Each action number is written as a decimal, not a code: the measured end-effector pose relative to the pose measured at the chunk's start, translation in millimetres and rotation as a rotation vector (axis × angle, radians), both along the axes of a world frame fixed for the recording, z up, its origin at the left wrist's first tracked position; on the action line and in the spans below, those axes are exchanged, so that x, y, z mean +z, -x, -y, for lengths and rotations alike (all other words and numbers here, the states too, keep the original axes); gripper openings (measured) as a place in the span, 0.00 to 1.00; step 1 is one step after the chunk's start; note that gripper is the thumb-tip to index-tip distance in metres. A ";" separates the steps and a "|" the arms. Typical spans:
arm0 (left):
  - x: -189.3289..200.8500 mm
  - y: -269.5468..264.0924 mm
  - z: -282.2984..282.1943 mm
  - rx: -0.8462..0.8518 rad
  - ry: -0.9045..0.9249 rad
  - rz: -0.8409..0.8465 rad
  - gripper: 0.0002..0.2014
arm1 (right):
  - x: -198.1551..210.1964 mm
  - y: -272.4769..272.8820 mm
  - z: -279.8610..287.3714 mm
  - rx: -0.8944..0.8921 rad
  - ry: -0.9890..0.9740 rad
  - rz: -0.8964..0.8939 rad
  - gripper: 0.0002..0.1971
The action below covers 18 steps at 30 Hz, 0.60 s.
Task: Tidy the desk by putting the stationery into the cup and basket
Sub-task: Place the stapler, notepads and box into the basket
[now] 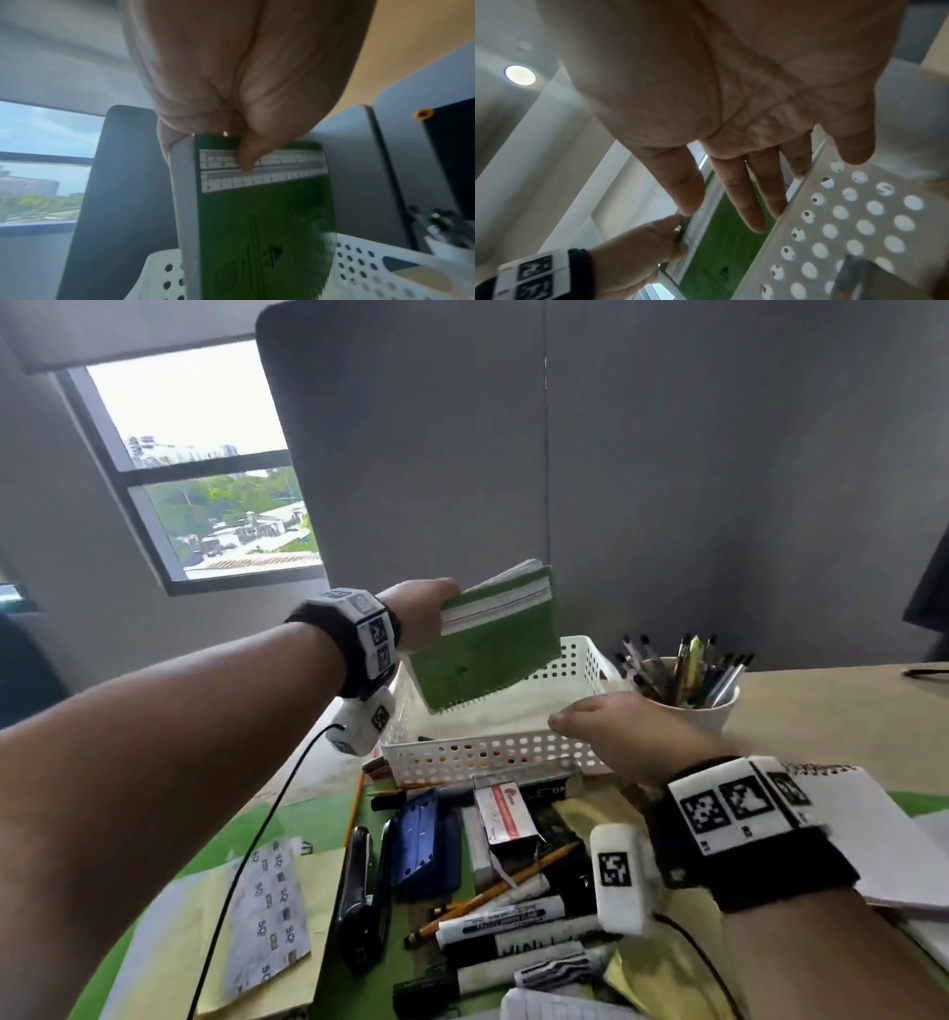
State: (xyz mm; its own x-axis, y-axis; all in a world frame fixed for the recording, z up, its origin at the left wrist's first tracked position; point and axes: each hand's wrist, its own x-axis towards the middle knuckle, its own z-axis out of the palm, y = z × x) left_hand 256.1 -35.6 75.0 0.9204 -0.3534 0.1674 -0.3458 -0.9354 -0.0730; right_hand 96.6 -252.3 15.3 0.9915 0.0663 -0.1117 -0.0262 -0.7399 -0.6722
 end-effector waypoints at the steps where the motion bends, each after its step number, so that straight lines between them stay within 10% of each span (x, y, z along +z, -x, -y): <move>1: -5.0 -5.2 4.9 0.002 -0.051 -0.036 0.21 | -0.8 -0.1 2.0 -0.008 -0.014 -0.012 0.19; 10: -8.7 -17.2 1.1 0.106 -0.269 -0.103 0.27 | -13.0 -3.8 -1.5 0.020 -0.048 -0.068 0.19; 18: -3.9 68.1 -39.5 -0.027 -0.325 -0.044 0.09 | -12.3 -4.0 -8.1 -0.021 -0.059 -0.031 0.21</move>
State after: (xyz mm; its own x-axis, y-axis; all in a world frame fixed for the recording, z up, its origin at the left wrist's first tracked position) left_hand 188.0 3.9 71.1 0.9137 -0.4064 0.0019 -0.3799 -0.8560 -0.3507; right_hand 100.6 -244.2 3.1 0.9889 0.0528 -0.1387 -0.0628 -0.6978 -0.7135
